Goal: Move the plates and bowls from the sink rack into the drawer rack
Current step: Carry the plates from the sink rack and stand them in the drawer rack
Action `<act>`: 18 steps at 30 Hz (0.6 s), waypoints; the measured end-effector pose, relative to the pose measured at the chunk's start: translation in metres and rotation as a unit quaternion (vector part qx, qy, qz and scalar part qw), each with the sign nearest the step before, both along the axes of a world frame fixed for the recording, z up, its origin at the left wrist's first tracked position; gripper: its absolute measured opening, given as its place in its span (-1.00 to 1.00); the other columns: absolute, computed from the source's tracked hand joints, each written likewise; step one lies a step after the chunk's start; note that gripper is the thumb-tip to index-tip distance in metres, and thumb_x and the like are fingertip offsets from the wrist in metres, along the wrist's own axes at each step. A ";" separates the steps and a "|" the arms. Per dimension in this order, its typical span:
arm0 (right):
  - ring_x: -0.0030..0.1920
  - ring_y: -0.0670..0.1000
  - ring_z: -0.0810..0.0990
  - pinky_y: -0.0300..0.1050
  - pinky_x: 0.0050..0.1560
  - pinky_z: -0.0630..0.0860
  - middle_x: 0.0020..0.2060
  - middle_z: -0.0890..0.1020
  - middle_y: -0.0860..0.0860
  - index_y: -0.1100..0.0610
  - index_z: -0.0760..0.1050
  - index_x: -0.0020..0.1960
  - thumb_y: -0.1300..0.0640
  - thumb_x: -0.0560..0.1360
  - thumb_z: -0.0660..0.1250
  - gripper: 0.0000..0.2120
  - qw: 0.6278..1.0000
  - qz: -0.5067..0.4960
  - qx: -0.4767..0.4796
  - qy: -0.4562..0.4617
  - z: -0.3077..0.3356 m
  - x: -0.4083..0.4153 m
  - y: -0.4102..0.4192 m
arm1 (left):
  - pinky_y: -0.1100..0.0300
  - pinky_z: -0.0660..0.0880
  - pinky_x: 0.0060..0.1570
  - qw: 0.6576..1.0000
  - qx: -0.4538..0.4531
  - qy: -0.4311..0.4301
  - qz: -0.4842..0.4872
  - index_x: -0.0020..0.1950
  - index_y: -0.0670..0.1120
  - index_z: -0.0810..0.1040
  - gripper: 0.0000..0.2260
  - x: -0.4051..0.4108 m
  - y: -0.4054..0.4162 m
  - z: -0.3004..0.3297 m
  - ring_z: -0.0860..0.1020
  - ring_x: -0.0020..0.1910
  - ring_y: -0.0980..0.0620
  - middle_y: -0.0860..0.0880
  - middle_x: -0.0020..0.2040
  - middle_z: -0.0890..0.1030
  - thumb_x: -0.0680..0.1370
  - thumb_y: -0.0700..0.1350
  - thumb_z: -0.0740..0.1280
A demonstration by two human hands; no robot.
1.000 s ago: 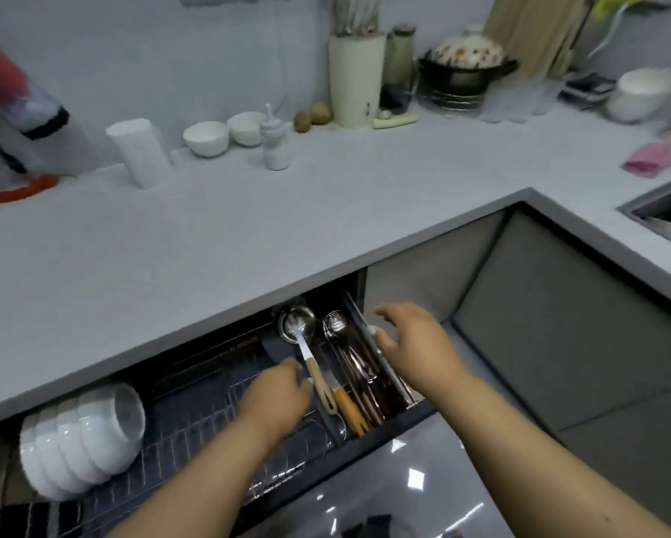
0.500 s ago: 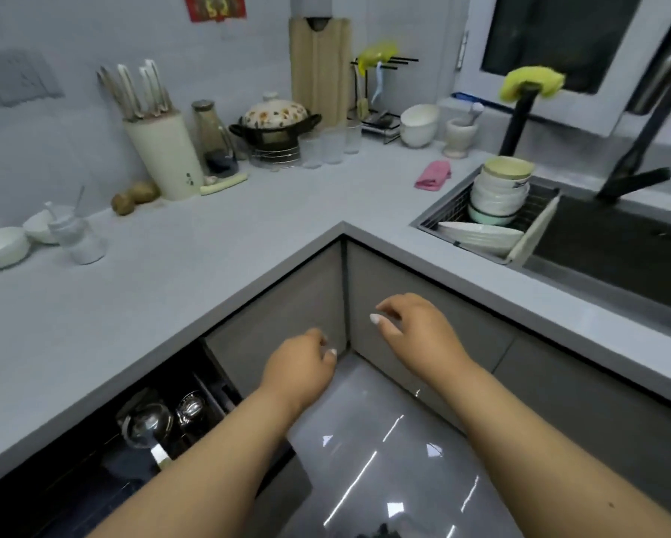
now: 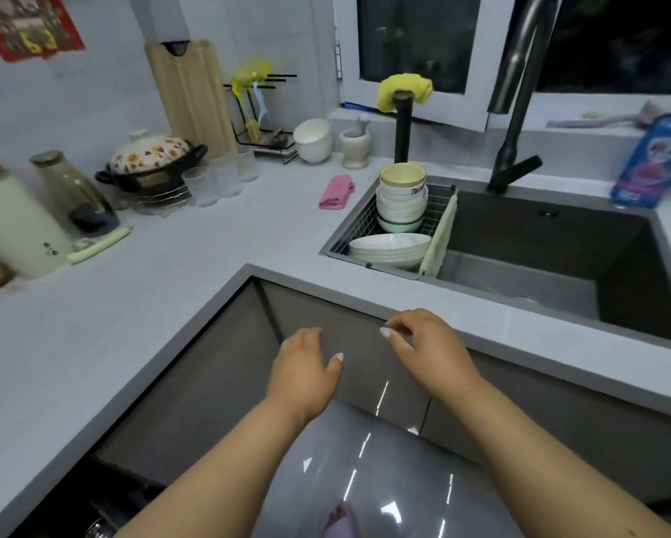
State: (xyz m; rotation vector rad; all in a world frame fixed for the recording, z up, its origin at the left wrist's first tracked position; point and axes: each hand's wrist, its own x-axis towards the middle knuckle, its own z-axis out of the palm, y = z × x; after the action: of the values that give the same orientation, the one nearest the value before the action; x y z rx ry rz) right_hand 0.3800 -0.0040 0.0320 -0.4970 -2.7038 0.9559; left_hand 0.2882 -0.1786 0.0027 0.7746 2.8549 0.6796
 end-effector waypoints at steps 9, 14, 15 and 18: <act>0.02 -0.06 0.51 -0.18 -0.01 0.43 -0.04 0.59 -0.07 0.06 0.58 0.04 -0.03 0.56 0.24 -0.78 0.996 -0.083 0.016 -0.001 -0.008 -0.064 0.061 | -0.02 -0.24 0.49 0.996 -0.061 0.014 -0.066 0.56 -0.11 -0.10 -0.33 -0.086 0.077 -0.011 -0.21 0.54 -0.03 -0.10 0.57 -0.13 0.60 0.22 0.03; -0.03 -0.02 0.50 -0.22 -0.15 0.34 -0.08 0.57 -0.03 0.09 0.57 0.04 0.03 0.55 0.26 -0.82 0.992 -0.122 0.030 -0.012 -0.014 -0.116 0.084 | -0.05 -0.28 0.48 0.989 -0.108 0.006 -0.097 0.56 -0.12 -0.15 -0.33 -0.139 0.105 -0.022 -0.25 0.53 -0.05 -0.13 0.57 -0.17 0.60 0.24 -0.04; -0.04 -0.02 0.50 -0.24 -0.18 0.32 -0.09 0.56 -0.03 0.10 0.57 0.05 0.05 0.55 0.27 -0.82 0.992 -0.126 0.029 -0.014 -0.016 -0.127 0.088 | -0.05 -0.29 0.48 0.988 -0.116 0.008 -0.104 0.56 -0.13 -0.15 -0.33 -0.149 0.111 -0.025 -0.25 0.53 -0.05 -0.13 0.57 -0.17 0.60 0.24 -0.05; 0.09 0.00 0.49 -0.25 -0.03 0.34 0.04 0.58 0.01 0.13 0.55 0.15 0.09 0.53 0.28 -0.77 0.990 -0.134 0.040 -0.020 -0.025 -0.160 0.104 | -0.04 -0.29 0.48 0.982 -0.132 0.012 -0.132 0.55 -0.15 -0.19 -0.30 -0.177 0.130 -0.034 -0.27 0.53 -0.04 -0.13 0.56 -0.20 0.59 0.25 -0.07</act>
State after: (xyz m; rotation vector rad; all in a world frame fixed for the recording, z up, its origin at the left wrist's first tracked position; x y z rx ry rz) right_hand 0.2205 0.1004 0.0067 -0.8440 -2.6088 0.7688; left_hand 0.1115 -0.0488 -0.0316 1.0911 2.7103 0.2533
